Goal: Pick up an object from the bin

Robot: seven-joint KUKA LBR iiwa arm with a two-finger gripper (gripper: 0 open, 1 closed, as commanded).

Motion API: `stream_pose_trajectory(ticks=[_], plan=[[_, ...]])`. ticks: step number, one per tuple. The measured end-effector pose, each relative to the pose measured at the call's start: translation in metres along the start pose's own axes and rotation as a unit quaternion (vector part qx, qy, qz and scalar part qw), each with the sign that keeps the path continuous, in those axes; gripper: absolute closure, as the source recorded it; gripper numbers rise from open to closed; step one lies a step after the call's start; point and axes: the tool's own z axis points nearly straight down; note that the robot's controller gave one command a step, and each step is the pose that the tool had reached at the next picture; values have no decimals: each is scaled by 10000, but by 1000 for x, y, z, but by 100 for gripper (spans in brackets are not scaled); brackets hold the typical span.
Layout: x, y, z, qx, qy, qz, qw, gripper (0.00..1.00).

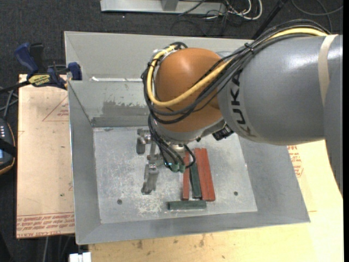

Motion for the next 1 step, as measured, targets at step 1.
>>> stream_pose_trajectory(ticks=[1], plan=[[-2,-1,-4,-5,-35,19,10000,0]])
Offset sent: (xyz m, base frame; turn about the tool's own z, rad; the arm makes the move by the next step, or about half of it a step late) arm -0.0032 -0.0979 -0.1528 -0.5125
